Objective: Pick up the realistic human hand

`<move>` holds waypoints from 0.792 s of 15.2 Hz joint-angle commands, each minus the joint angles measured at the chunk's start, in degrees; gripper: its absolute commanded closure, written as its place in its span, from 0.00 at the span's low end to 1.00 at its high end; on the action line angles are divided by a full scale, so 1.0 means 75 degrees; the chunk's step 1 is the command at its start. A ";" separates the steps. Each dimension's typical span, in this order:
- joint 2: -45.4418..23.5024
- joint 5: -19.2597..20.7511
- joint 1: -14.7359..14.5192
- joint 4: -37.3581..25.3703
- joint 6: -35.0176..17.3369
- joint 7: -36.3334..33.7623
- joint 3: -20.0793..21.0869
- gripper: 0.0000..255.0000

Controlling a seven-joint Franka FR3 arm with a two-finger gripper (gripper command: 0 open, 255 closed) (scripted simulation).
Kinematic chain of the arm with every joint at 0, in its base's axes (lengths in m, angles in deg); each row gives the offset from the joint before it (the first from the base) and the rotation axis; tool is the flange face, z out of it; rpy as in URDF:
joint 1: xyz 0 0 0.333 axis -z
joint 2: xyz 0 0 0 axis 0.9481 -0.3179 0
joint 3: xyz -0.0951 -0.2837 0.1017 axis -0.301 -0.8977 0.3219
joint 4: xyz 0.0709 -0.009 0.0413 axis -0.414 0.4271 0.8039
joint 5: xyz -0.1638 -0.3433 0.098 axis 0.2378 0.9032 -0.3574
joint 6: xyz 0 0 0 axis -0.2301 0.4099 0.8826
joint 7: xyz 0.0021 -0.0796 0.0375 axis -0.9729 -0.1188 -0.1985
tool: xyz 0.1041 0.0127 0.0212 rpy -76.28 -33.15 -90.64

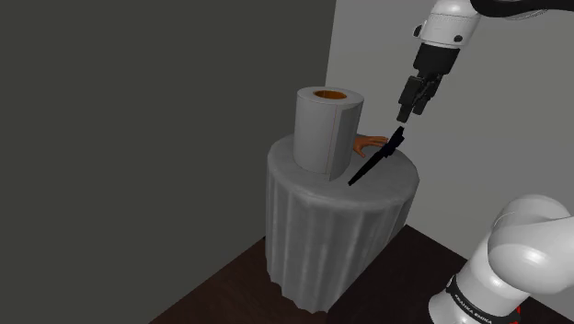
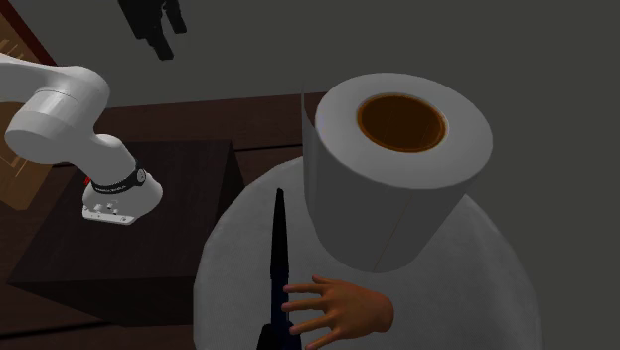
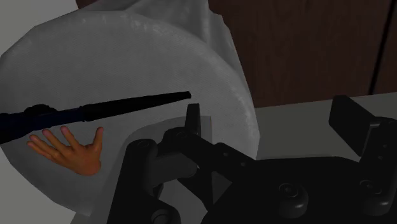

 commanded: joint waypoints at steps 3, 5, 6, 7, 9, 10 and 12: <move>-0.0182 0.0246 0.0063 0.0183 -0.0340 0.0269 -0.0201 0.00; -0.0399 0.0486 0.0129 0.0331 -0.0690 0.0529 -0.0404 0.00; -0.0521 0.0603 0.0163 0.0392 -0.0868 0.0656 -0.0507 0.00; -0.0651 0.0719 0.0198 0.0444 -0.1049 0.0780 -0.0610 0.00; -0.0938 0.0943 0.0263 0.0519 -0.1413 0.1020 -0.0819 0.00; -0.1093 0.1050 0.0297 0.0543 -0.1598 0.1138 -0.0923 0.00; -0.1429 0.1254 0.0362 0.0563 -0.1968 0.1367 -0.1132 0.00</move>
